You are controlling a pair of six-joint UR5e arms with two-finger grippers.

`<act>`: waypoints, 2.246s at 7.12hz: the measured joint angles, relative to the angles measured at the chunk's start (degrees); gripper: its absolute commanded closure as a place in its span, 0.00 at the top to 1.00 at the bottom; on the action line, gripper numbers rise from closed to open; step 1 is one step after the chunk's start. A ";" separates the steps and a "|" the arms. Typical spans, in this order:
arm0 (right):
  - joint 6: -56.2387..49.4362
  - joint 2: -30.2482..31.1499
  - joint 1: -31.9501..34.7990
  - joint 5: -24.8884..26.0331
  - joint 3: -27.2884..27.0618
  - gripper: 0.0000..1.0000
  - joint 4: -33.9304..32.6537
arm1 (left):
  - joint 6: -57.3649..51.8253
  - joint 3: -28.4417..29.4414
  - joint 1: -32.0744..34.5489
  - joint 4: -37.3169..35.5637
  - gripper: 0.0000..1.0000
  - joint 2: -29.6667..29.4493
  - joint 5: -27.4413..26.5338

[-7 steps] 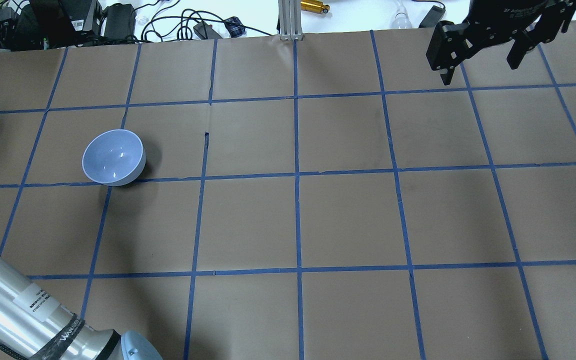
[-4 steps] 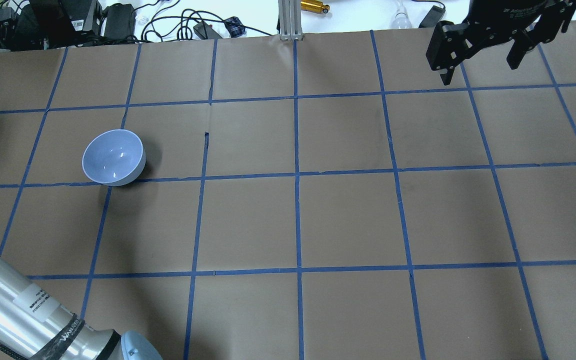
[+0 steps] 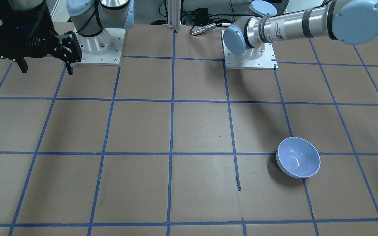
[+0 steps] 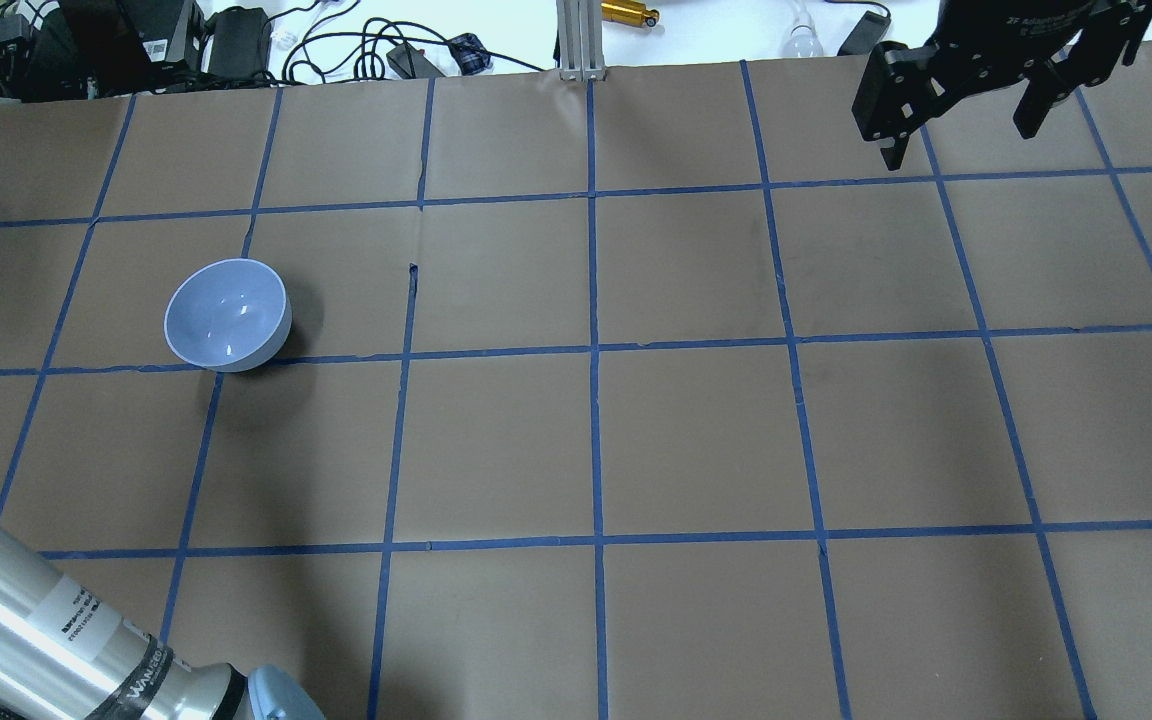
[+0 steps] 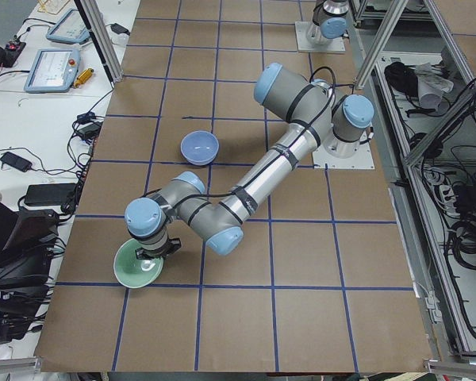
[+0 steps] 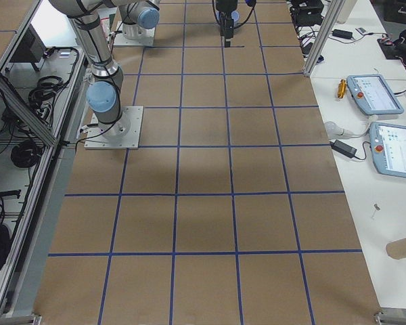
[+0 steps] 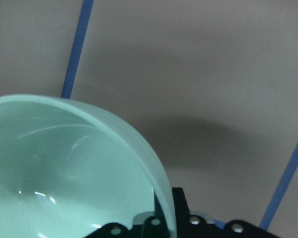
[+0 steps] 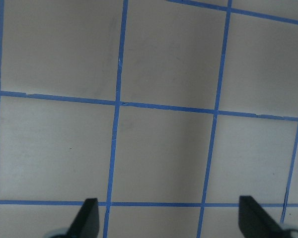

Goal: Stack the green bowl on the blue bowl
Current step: 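Lift the pale green bowl and carry it over the light blue bowl, then lower the pale green bowl into the light blue bowl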

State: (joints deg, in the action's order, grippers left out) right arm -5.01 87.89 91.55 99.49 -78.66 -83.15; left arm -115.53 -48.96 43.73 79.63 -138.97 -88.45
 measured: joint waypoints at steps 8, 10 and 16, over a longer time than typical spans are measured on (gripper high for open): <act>0.00 0.00 0.03 0.00 0.00 1.00 0.00 | 41.39 -19.29 19.62 2.90 0.00 19.19 0.16; 0.00 0.00 0.03 0.00 0.00 1.00 0.00 | 50.79 -26.86 23.53 1.22 0.00 23.92 0.05; 0.00 0.00 0.03 0.00 0.00 1.00 0.00 | 66.44 -57.10 30.87 -26.35 0.00 35.77 -4.65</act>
State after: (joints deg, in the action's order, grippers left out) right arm -5.01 87.89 91.58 99.49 -78.66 -83.14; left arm -49.09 -106.07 74.60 53.28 -103.20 -93.11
